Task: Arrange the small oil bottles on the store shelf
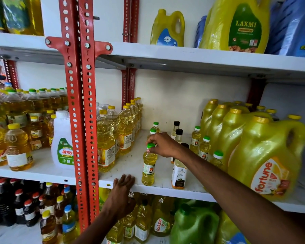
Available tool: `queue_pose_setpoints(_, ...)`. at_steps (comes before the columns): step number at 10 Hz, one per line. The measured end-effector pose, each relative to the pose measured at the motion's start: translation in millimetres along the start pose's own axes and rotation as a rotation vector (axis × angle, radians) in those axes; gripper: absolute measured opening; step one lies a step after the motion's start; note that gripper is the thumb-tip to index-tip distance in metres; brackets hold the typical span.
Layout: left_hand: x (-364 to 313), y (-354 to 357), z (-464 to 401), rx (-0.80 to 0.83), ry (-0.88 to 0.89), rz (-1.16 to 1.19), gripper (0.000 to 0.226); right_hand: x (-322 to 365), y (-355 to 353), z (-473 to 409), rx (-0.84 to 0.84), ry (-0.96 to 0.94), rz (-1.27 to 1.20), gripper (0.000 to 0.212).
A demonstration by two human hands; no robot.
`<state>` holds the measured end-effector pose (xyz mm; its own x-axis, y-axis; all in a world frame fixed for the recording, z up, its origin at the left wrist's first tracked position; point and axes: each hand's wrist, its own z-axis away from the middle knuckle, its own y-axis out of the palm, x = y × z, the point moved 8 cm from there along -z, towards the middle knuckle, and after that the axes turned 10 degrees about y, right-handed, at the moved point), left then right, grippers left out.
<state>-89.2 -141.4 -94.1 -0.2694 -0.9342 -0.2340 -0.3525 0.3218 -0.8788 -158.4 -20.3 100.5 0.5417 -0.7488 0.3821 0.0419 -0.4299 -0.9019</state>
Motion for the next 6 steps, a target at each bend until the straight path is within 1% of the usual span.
queue_pose_setpoints(4,-3,-1,1,0.026,-0.007,-0.010,0.080,-2,3,4,0.024,0.042,0.009,0.040)
queue_pose_setpoints(5,-5,-2,2,0.082,-0.042,-0.051,0.086,-1,5,6,0.029,0.031,0.030,0.050)
queue_pose_setpoints(6,-15,-23,-5,0.003,-0.094,-0.111,0.089,-5,-4,17,-0.049,0.030,0.035,0.066)
